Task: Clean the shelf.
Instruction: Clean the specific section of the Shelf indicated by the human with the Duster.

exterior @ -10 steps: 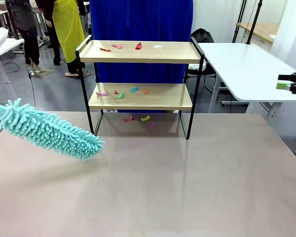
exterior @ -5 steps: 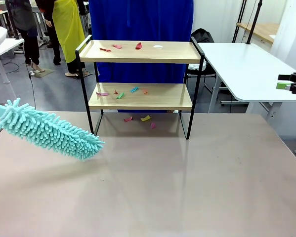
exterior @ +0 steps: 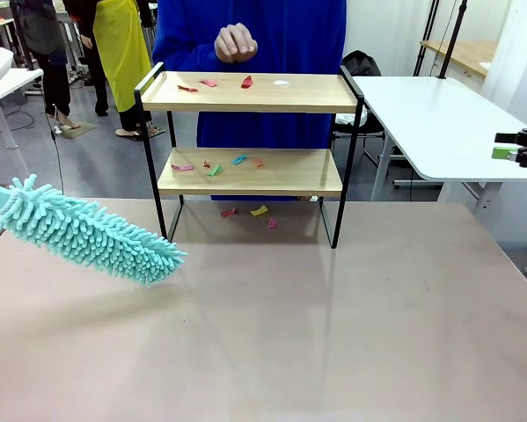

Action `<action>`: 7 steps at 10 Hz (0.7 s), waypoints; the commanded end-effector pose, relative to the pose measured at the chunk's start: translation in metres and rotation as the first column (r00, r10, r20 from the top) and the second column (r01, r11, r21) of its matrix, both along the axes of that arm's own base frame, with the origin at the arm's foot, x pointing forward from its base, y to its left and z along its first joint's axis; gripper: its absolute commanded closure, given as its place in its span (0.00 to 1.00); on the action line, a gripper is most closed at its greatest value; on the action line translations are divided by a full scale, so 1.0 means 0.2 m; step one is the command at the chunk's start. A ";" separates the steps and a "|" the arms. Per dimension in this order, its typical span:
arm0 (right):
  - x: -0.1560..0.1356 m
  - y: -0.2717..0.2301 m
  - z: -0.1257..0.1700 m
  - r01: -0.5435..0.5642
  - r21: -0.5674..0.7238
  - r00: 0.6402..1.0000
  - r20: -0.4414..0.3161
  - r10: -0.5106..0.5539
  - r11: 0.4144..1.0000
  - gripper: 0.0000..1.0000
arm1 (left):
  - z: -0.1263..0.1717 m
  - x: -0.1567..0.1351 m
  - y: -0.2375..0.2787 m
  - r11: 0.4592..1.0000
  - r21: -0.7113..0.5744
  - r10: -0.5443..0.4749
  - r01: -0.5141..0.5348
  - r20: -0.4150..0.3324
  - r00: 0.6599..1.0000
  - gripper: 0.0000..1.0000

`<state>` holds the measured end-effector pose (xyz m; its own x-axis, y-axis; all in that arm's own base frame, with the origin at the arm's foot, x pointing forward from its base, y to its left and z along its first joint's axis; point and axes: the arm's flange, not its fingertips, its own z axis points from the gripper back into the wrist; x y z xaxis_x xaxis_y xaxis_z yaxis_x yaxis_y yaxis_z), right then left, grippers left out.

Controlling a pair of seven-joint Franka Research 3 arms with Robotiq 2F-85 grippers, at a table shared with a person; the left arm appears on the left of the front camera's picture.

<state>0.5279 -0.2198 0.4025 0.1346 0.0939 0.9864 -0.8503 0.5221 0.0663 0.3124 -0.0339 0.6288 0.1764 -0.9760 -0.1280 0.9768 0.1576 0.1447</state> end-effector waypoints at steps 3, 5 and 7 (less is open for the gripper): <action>0.00 0.01 0.01 -0.004 -0.001 1.000 0.004 0.004 1.000 0.00 | 0.01 -0.01 0.00 1.000 -0.001 0.001 -0.001 -0.003 1.000 0.87; 0.00 0.01 0.01 -0.004 -0.001 1.000 0.004 0.004 1.000 0.00 | 0.01 -0.01 0.00 1.000 -0.001 0.001 -0.001 -0.003 1.000 0.87; 0.00 0.01 0.01 -0.004 -0.001 1.000 0.004 0.004 1.000 0.00 | 0.01 -0.01 0.00 1.000 -0.001 0.001 -0.001 -0.003 1.000 0.87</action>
